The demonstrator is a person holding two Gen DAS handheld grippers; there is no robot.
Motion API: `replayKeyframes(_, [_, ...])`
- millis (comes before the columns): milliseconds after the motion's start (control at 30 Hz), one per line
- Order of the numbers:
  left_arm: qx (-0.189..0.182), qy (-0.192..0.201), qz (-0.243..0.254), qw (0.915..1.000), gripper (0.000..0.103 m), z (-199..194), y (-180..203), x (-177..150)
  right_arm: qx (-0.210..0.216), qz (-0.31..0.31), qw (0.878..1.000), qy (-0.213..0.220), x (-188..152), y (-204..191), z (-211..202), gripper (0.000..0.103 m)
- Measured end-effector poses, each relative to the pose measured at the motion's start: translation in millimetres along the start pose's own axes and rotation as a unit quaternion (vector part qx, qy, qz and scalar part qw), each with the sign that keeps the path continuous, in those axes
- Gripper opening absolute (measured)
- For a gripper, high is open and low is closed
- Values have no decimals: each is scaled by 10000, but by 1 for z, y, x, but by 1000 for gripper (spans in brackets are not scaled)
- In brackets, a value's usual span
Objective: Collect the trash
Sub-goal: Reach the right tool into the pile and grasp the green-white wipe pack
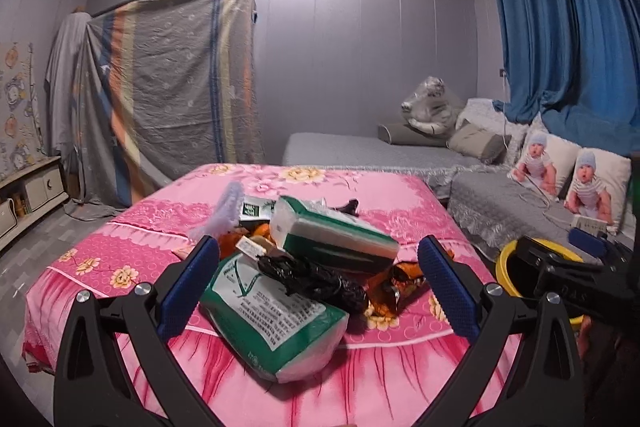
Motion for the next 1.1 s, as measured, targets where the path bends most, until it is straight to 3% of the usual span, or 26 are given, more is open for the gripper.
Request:
replayKeyframes(100, [-224,-224,115,9994,95,11,-8,-4,935,-132,9940,-549,-2,-6,19,95])
replayKeyframes(233, [-222,-368,242,9988,95,23,-36,-7,1330,-1254,9814,-583,1,-38,25,95])
replayKeyframes(367, [-198,-656,-36,9976,95,32,-72,-15,1777,-2282,9540,-788,10,-81,44,95])
replayKeyframes(433, [50,-824,23,9966,95,34,-86,-20,1924,-2734,9368,-1029,16,-103,59,95])
replayKeyframes(567, [23,-1058,492,9932,95,34,-95,-30,2453,-3457,8973,-1234,36,-141,86,95])
replayKeyframes(600, [-8,-1082,456,9931,95,34,-95,-31,2598,-3713,8821,-1283,41,-149,94,95])
replayKeyframes(633, [-189,-1155,343,9925,95,35,-97,-32,2788,-3973,8635,-1370,46,-157,102,95])
replayKeyframes(733, [-638,-1380,-94,9883,95,41,-103,-32,3117,-4411,8248,-1671,57,-176,129,95])
replayKeyframes(933, [-914,-1548,-262,9834,95,52,-107,-39,3221,-4963,7691,-2417,49,-194,179,95])
replayKeyframes(1100, [-1054,-1611,-320,9808,95,57,-107,-41,3360,-5116,7375,-2853,30,-203,208,95])
Point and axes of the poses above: each gripper's, at about its wrist camera, not at the fingertips, and z roughly the way its jaws point, y to its right, x to its top, the point moved 5 cm from there along z, roughly the way its jaws point, and after that the axes turned 3 degrees about x, right-handed, at the moved point
